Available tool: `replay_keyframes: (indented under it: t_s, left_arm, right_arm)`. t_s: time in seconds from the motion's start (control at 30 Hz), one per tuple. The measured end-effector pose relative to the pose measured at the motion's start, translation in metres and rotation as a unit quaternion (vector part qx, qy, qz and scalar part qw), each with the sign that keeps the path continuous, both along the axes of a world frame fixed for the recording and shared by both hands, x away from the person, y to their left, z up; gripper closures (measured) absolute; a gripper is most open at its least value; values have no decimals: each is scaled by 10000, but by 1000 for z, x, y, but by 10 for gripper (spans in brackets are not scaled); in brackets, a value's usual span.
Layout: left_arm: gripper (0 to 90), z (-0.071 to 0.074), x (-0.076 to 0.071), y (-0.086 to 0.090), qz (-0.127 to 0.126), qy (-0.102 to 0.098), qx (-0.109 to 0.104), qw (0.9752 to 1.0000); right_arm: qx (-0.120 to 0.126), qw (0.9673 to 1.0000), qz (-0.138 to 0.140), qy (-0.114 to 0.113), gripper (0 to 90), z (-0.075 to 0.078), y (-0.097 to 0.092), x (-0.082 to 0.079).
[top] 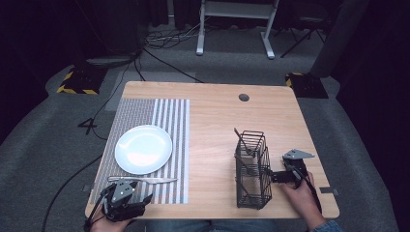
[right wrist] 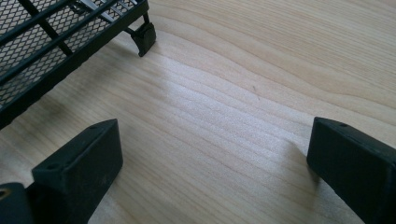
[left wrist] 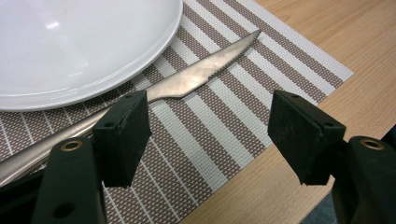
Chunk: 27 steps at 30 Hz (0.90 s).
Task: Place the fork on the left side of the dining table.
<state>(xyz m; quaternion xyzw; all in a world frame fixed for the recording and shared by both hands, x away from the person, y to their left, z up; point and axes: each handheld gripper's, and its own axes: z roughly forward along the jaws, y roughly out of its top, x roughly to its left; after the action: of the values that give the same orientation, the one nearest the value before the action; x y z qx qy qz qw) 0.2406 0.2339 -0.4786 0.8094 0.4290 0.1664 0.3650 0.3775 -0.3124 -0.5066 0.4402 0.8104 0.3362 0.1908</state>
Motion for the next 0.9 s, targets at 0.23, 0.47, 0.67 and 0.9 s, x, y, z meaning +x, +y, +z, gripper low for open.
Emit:
replay_keyframes:
  t_s: [0.23, 0.47, 0.67, 0.9]
  left_arm:
    - [294, 24, 0, 3, -202, 72, -533, 9983]
    - [295, 49, 2, -1, -384, 7, -482, 9981]
    - [298, 85, 5, -3, -618, -243, -466, 9967]
    - [303, 109, 20, -13, -680, -375, -699, 9945]
  right_arm:
    - [1, 10000, -1, -4, 35, 0, 0, 0]
    - [-2, 10000, 9, -5, 35, 0, 0, 0]
    - [-2, 10000, 9, -5, 35, 0, 0, 0]
    - [-5, 10000, 20, -3, 35, 0, 0, 0]
